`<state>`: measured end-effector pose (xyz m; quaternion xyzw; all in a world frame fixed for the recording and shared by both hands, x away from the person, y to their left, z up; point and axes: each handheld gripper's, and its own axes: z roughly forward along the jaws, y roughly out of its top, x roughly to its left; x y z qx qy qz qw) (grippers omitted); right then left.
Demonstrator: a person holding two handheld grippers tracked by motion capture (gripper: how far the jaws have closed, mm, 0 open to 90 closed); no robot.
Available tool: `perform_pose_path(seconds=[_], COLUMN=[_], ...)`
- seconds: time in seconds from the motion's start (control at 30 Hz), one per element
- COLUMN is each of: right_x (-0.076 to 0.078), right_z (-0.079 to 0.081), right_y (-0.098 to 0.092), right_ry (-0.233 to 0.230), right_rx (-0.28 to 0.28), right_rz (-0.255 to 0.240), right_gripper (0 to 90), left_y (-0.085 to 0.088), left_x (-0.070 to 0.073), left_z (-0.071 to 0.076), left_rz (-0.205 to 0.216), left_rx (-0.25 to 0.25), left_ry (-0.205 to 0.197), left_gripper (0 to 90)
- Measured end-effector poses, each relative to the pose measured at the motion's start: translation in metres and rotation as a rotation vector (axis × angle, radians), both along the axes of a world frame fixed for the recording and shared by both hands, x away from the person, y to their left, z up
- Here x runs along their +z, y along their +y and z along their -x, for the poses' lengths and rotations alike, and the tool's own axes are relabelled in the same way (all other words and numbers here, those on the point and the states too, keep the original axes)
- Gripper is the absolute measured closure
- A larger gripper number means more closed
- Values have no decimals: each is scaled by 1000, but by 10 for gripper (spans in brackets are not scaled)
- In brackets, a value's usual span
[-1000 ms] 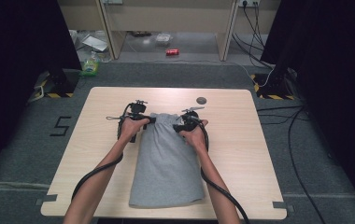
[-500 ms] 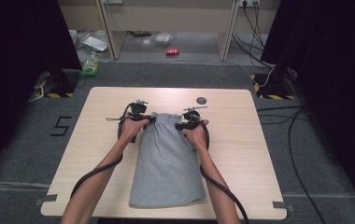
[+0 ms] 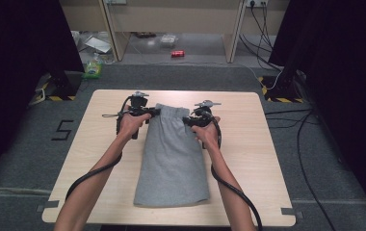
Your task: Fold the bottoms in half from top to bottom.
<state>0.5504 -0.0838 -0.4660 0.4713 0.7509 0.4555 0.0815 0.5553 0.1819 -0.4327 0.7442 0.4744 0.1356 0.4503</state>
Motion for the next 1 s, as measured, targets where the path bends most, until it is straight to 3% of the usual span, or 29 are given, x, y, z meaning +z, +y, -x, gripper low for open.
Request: perform_pose_path(seconds=[0.23, 0.33, 0.53, 0.63, 0.77, 1.0], right_x=[16, 22, 30, 30, 25, 12], right_z=[20, 33, 68, 94, 127, 165], right_y=[-7, -11, -15, -16, -19, -20], right_ry=[-62, -82, -135, -168, -190, -210], right_rx=[58, 78, 137, 168, 192, 212], right_rz=[-48, -76, -92, -90, -78, -49], right_gripper=[779, 779, 779, 779, 779, 780], left_y=[8, 12, 20, 25, 26, 27], left_x=[18, 21, 23, 20, 9, -9], left_z=[26, 43, 83, 109, 146, 180], left_rz=[32, 63, 76, 90, 74, 80], left_rx=[-73, -96, -159, -189, -230, -271], left_ry=[-66, -95, -159, -184, -210, -206], left_gripper=[754, 754, 754, 753, 752, 751])
